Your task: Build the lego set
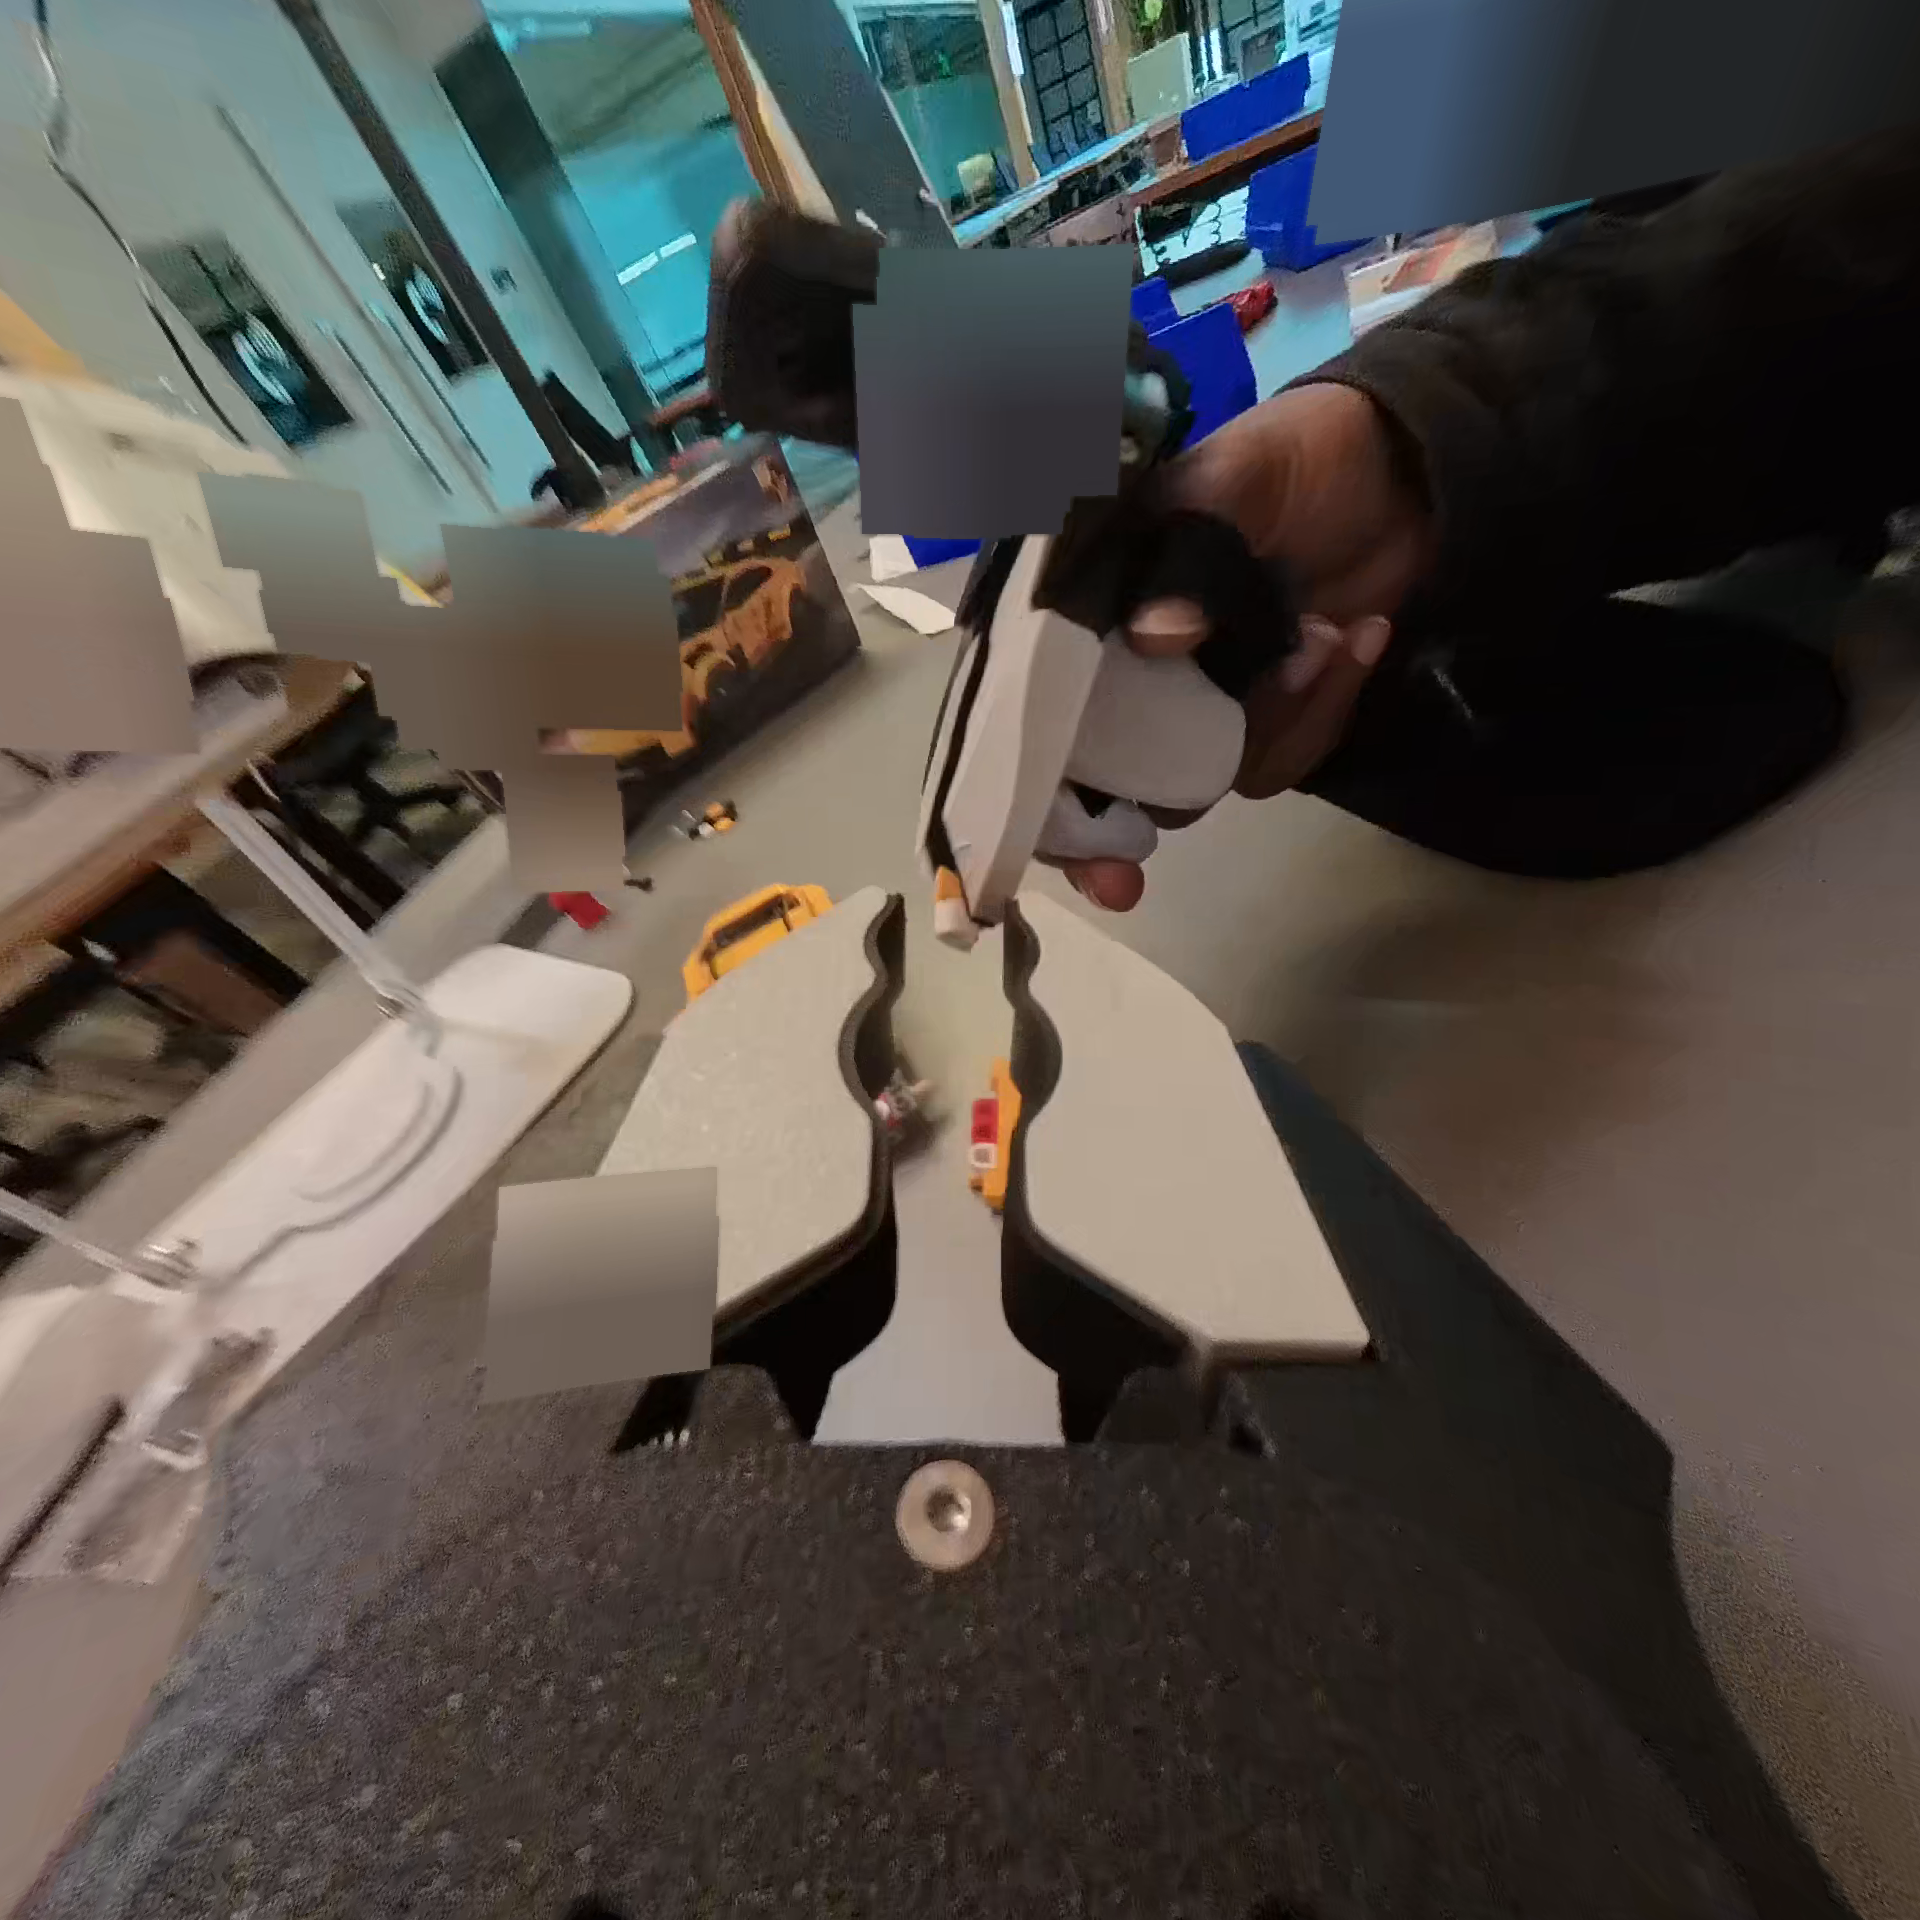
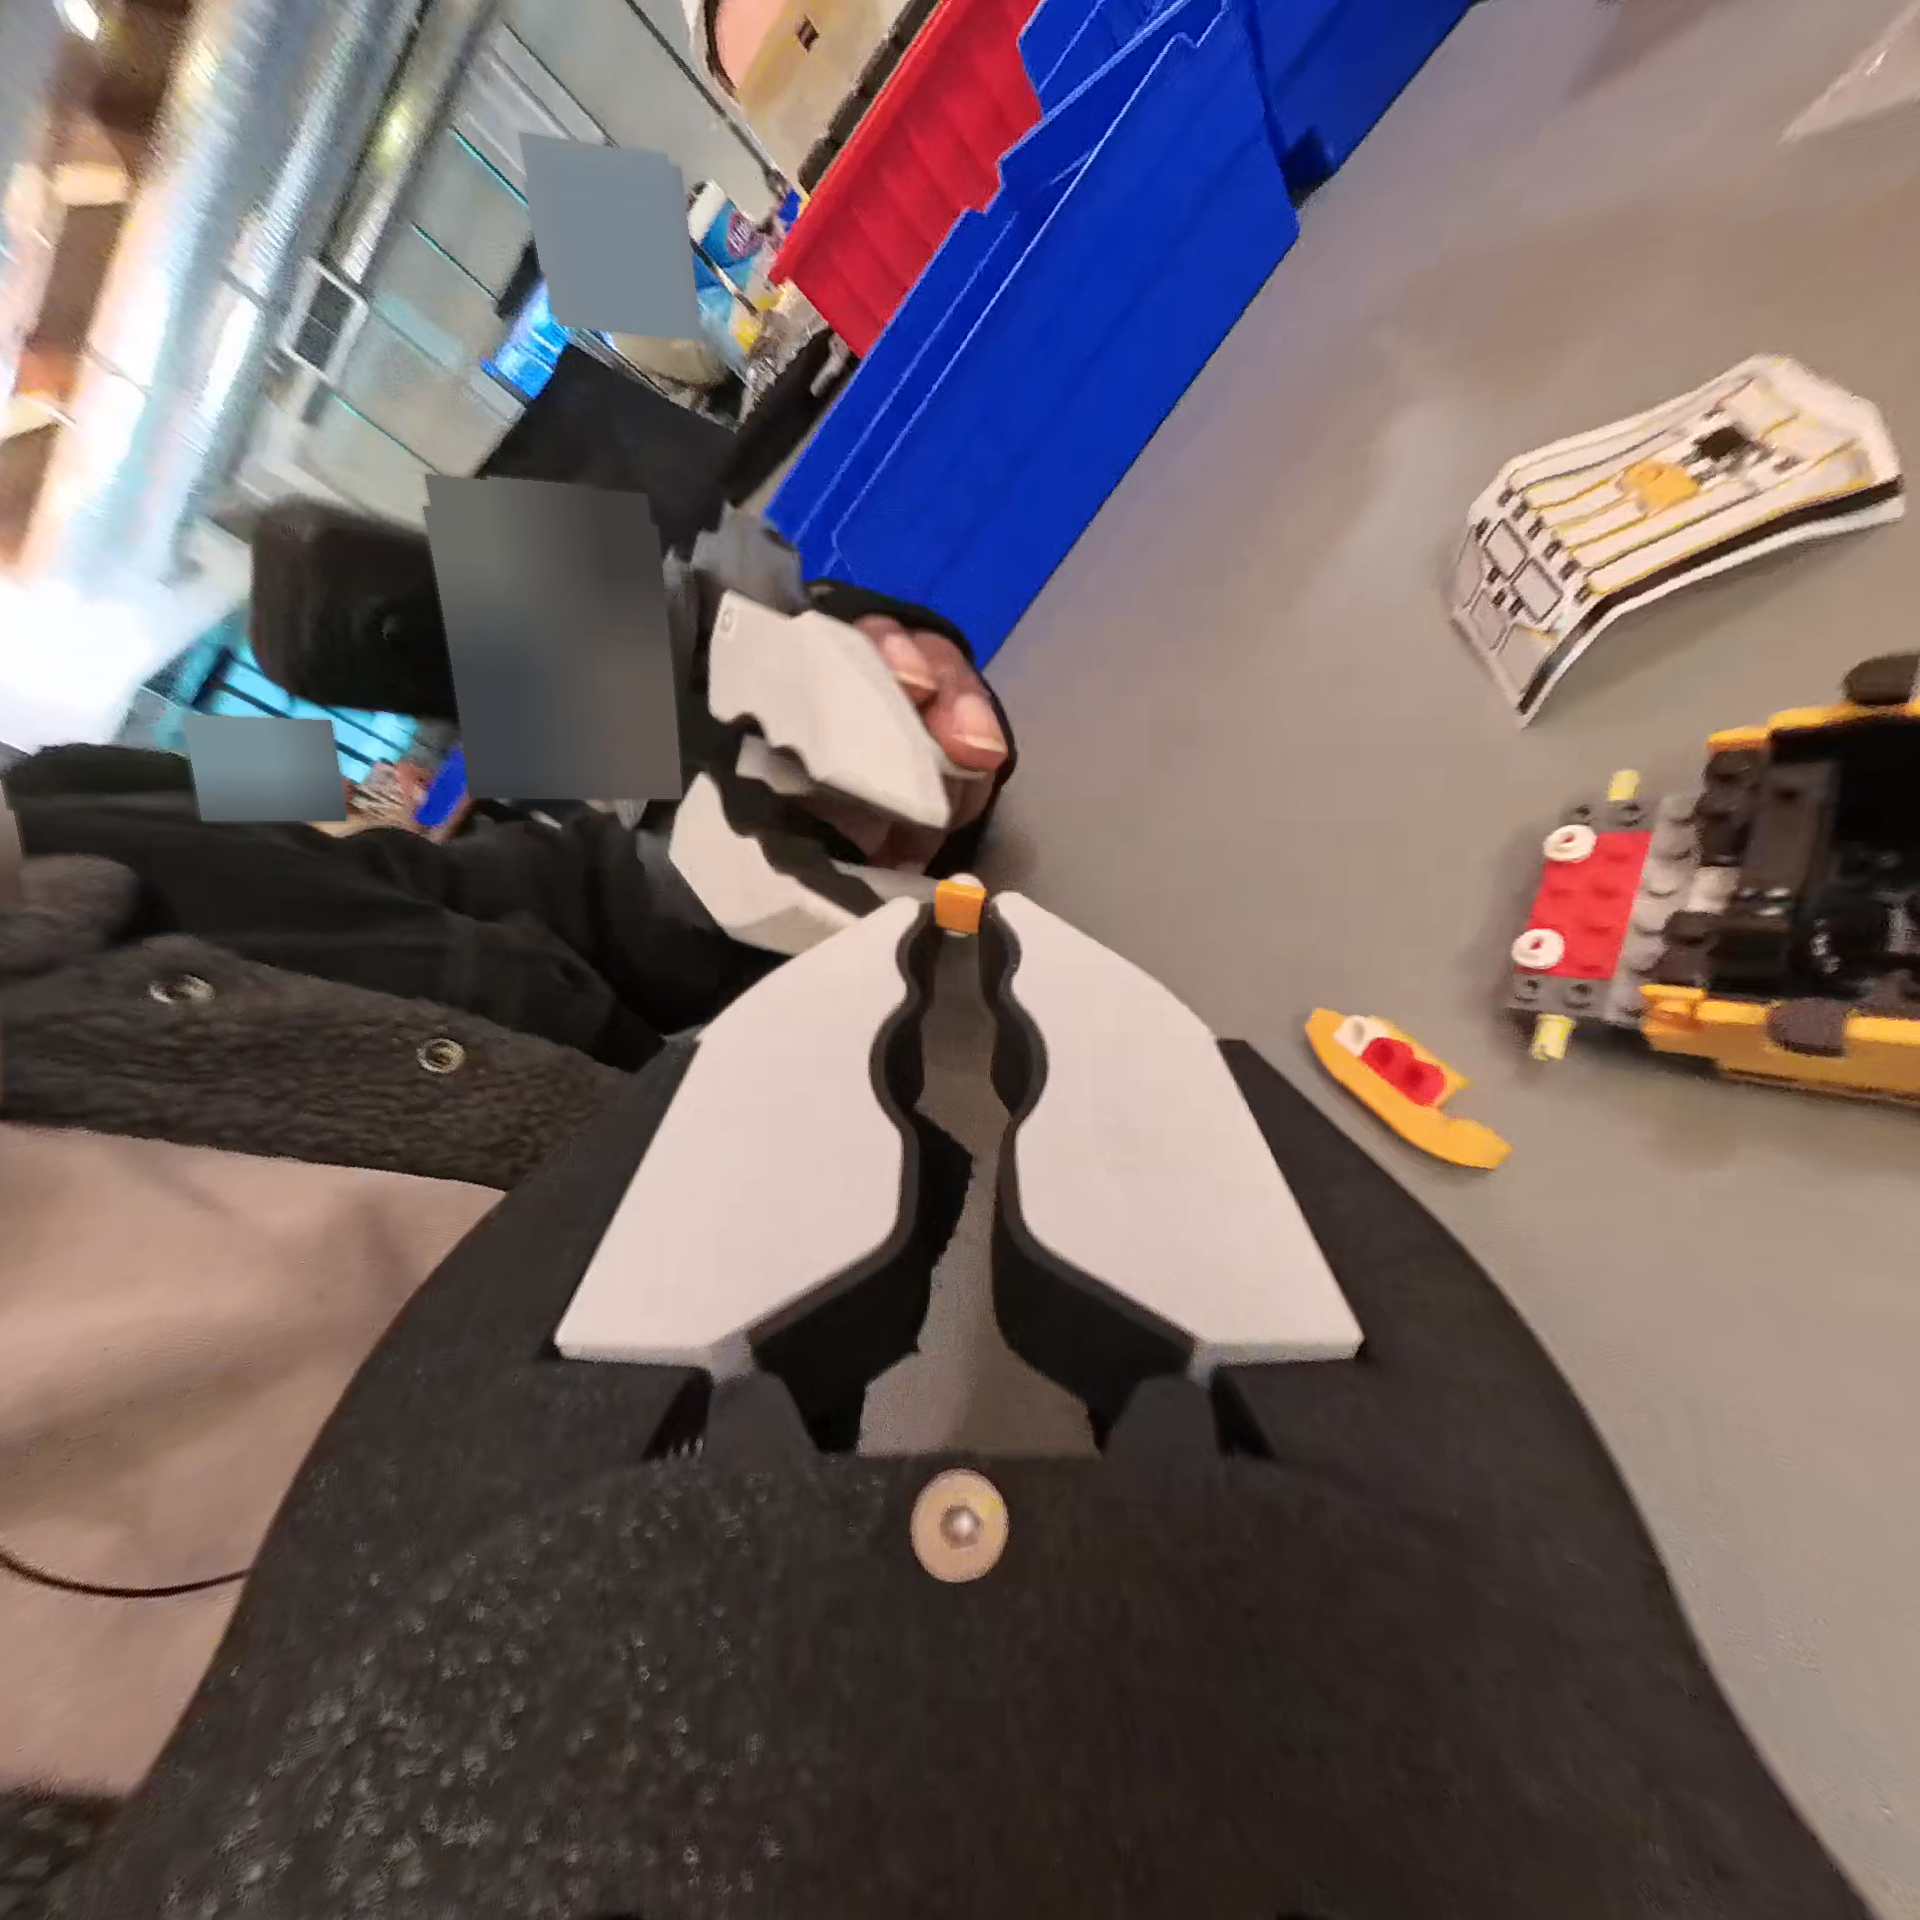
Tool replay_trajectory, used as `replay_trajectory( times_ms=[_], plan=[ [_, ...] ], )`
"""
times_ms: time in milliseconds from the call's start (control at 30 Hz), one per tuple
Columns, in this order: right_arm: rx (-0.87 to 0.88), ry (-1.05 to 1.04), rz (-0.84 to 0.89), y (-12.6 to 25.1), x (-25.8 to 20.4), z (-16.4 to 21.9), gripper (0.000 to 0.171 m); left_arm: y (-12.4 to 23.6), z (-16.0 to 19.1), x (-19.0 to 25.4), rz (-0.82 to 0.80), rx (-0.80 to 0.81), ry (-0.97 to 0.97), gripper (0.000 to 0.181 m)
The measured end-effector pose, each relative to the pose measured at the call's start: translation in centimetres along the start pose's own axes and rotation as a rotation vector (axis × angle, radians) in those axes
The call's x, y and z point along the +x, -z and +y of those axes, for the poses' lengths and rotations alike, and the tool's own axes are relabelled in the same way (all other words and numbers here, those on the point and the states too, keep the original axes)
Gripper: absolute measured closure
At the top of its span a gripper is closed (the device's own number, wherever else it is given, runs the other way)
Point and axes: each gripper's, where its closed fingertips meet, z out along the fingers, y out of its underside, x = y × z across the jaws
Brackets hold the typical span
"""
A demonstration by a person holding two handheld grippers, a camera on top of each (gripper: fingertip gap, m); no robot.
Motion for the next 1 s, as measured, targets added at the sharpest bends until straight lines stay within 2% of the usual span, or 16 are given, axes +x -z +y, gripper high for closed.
replay_trajectory(
  times_ms=[200,433,500,633,800,900,1000],
  plan=[
    [-0.01,-0.161,-0.114,-0.3,-1.0,0.2,0.163,-0.1,0.0,0.8,-0.03,-0.043,-0.199,0.165],
    [-0.022,-0.227,-0.183,-0.2,-1.7,0.5,0.163,0.1,-0.3,1.0,-0.106,-0.056,-0.411,0.172],
    [-0.014,-0.219,-0.222,0.1,-2.1,0.4,0.163,0.1,-0.8,1.1,-0.062,-0.012,-0.285,0.172],
    [0.03,-0.062,-0.292,0.9,-3.8,-0.3,0.159,0.9,-1.9,0.5,0.125,0.129,0.207,0.172],
    [0.086,0.365,-0.167,2.0,-4.1,-1.4,0.157,2.1,-3.5,-0.2,0.448,0.334,0.817,0.172],
    [0.074,0.651,-0.074,2.0,-4.2,-1.4,0.157,2.5,-3.9,-0.1,0.598,0.392,1.015,0.172],
    [0.038,0.837,-0.022,1.4,-4.4,-1.0,0.158,2.4,-3.9,0.3,0.673,0.391,1.098,0.172]
  ],
)
